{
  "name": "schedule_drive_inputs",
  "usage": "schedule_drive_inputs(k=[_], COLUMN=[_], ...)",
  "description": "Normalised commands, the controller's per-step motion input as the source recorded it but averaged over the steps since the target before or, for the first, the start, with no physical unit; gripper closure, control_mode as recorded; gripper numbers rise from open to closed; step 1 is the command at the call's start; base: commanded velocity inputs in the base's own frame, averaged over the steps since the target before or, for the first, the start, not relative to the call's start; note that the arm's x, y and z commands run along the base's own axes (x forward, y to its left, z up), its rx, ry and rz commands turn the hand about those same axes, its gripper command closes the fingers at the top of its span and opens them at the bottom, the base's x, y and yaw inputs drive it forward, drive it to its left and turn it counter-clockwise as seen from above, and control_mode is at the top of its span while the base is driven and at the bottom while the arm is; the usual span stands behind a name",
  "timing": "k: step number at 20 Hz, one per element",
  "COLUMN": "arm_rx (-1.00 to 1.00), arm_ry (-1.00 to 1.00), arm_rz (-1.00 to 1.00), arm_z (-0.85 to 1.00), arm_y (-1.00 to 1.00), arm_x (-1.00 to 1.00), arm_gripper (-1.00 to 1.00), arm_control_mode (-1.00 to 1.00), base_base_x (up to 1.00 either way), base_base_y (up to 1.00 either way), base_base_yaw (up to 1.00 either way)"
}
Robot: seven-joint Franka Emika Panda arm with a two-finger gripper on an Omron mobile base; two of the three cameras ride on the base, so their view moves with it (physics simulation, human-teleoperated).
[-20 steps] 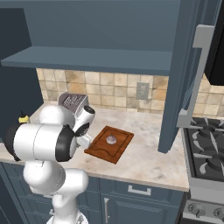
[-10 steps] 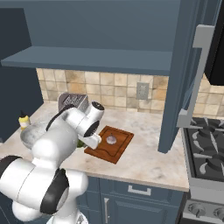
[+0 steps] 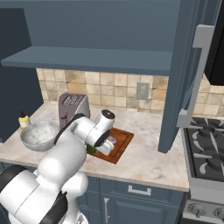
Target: Open the cabinet. Place the bowl and condiment on the counter. Then place the lime and garlic on the cutting board.
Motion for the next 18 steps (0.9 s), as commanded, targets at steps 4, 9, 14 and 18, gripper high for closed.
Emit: schedule_drive_inputs(k=[4, 9, 14, 18], arm_rx=[-0.09, -0.12, -0.06, 0.0], arm_ry=[0.0, 0.0, 0.0, 0.0], arm_rz=[0.0, 0.0, -0.01, -0.01], arm_z=[-0.04, -0.02, -0.14, -0.24], arm_y=[-0.41, -0.21, 0.0, 0.0], arm_x=[0.33, 0.54, 0.46, 0.34], arm_gripper=[1.0, 1.0, 1.0, 1.0], arm_control_mode=[-1.0, -1.0, -1.0, -1.0], base_base_x=[0.0, 0.0, 0.0, 0.0], base_base_y=[0.0, 0.0, 0.0, 0.0], base_base_yaw=[0.0, 0.0, 0.0, 0.0])
